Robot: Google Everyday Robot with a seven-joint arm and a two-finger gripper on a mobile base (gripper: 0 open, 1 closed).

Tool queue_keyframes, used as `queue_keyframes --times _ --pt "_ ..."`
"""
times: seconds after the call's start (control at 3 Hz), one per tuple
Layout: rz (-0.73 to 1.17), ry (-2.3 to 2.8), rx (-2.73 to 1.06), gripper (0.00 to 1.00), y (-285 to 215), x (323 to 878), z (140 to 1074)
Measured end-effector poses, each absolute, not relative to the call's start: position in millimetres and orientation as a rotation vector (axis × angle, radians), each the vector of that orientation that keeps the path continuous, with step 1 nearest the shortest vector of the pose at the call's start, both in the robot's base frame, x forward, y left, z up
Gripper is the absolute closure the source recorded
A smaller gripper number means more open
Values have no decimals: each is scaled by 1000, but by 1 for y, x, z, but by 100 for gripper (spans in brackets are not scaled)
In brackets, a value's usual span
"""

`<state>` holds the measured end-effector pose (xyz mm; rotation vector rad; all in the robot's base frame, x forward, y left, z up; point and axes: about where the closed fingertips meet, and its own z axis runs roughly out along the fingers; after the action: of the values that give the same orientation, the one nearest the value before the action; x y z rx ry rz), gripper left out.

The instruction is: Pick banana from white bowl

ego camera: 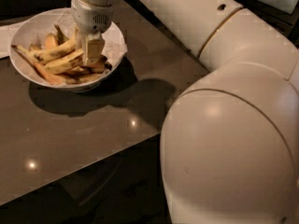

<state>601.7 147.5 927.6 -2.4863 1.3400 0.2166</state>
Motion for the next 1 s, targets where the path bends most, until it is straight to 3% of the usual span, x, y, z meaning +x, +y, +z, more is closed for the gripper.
queue_keyframes --times 1.0 --pt "244 1360 -2452 100 156 607 946"
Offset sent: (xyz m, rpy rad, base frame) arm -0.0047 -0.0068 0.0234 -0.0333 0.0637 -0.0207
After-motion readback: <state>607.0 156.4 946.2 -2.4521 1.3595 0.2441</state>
